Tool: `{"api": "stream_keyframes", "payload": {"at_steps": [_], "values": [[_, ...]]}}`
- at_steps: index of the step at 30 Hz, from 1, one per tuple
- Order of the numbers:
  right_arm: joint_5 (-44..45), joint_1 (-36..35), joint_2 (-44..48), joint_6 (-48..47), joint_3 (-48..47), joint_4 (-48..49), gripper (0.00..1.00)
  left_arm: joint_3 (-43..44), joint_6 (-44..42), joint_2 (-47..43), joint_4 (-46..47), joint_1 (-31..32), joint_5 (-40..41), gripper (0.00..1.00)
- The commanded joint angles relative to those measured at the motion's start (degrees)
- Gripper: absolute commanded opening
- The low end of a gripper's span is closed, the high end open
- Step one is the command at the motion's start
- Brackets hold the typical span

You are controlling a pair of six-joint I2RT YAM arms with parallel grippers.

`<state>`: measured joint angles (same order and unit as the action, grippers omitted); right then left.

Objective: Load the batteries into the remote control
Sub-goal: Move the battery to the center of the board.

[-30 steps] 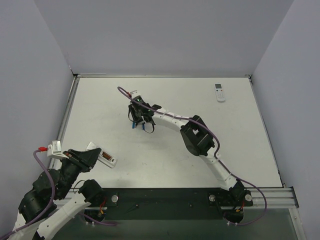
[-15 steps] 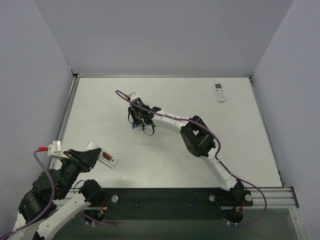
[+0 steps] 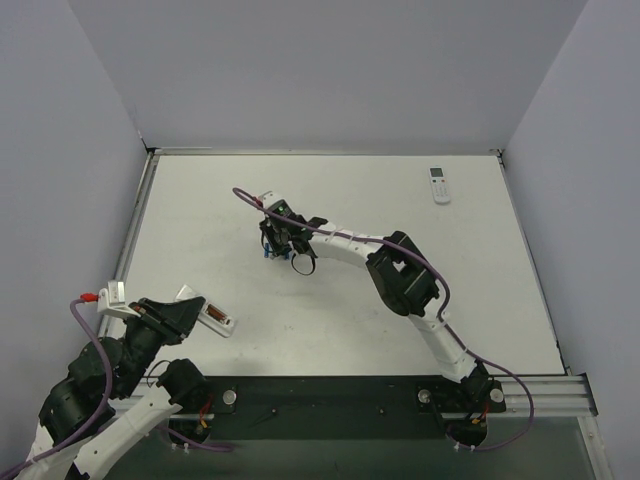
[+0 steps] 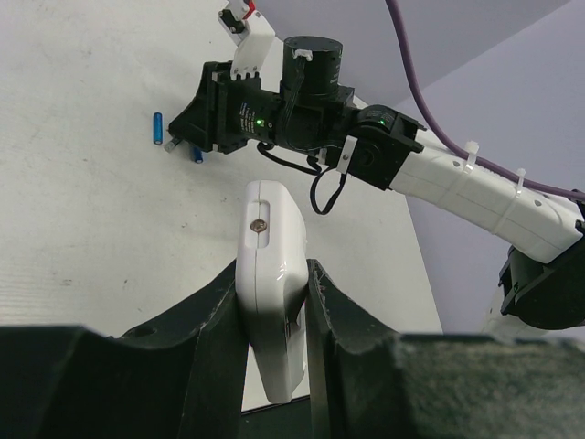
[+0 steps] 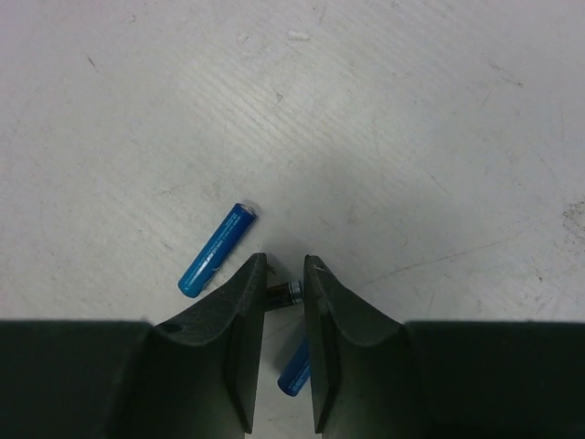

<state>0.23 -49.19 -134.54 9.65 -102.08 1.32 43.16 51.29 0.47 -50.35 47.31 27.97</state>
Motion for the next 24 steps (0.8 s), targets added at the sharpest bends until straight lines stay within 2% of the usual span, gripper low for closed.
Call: {"api": "stream_keyframes", "payload": {"at_steps": [1,16,24], "values": [[-3.65,-0.64,3.32,-2.61,2.41,-2.38,0.19,0.17,0.57,-2.32,2.8,0.15,-0.98,0.0],[-7.26,-3.1,6.48,-10.6,6.1,-5.19,0.2,-0.62,1.01,-2.23,3.68,0.15,-1.6,0.0],[-7.61,-4.16,11.4,-10.71,13.22,-5.8,0.2,-2.02,1.18,-2.32,4.38,0.15,-1.77,0.0]]}}
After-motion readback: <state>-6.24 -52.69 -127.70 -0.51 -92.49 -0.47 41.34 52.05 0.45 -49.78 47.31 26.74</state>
